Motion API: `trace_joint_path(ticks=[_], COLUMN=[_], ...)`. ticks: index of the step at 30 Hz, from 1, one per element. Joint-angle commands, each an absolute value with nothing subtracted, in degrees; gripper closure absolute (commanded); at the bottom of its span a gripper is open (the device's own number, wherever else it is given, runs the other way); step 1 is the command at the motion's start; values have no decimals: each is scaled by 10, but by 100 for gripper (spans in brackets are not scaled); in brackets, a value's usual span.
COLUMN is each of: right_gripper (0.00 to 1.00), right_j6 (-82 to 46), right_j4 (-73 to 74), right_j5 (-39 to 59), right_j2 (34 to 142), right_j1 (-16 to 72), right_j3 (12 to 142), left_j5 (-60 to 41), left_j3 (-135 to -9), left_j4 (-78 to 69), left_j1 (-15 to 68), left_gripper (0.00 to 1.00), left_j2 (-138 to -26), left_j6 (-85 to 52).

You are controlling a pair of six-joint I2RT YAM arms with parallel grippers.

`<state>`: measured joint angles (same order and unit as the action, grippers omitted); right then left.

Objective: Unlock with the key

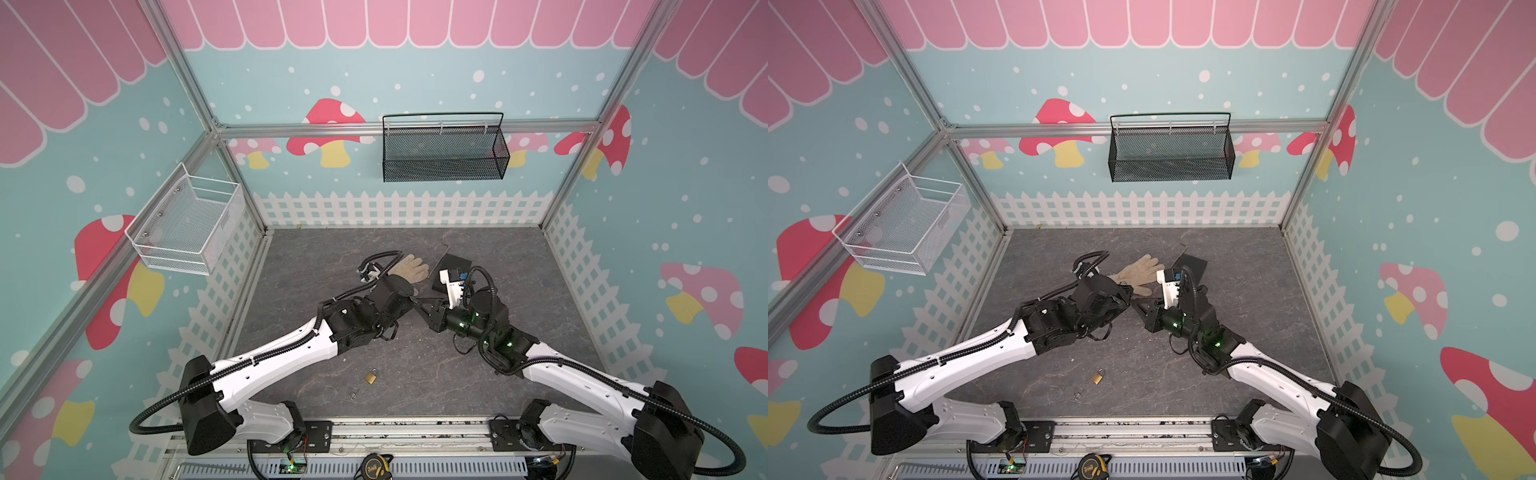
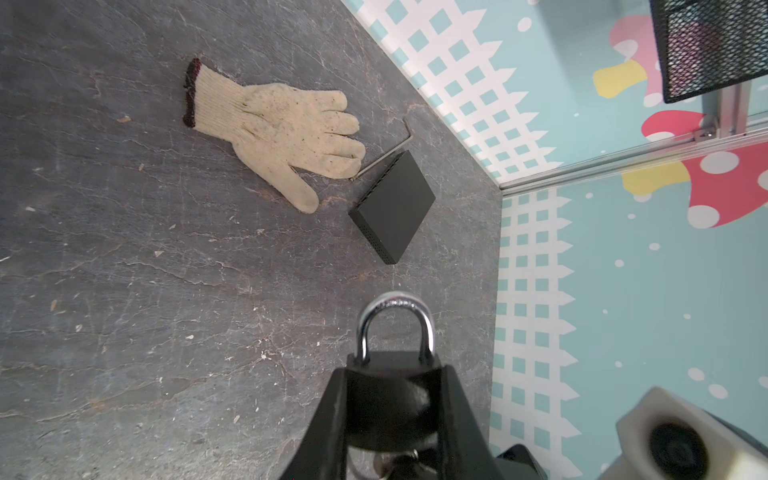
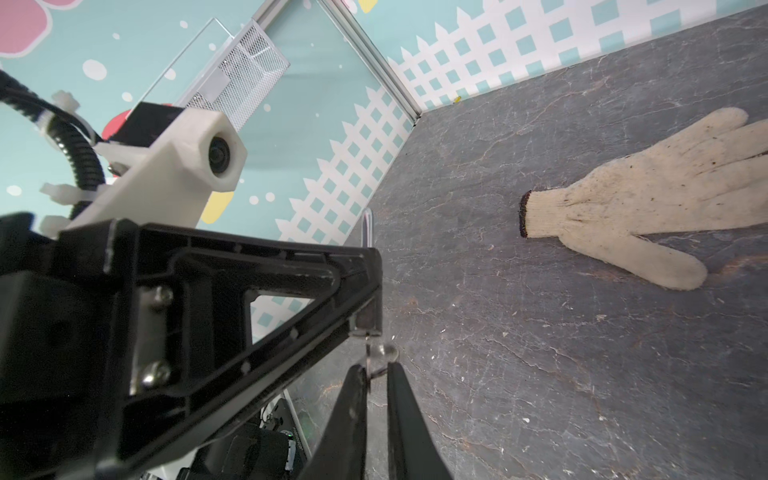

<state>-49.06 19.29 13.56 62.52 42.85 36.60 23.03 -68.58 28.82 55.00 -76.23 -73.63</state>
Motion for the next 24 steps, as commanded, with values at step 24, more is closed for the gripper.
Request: trace_joint_path(ticks=[24], right_gripper=[65], right_j6=[-583], right_j4=[78], right_j5=[159], right_j2=[669], right_j1=[425], right_j3=[478], left_j5=[268], left_j3=[-667], left_j4=[232], left_j1=[536], left_gripper=[100], left_j2=[-744], left_j6=[-705])
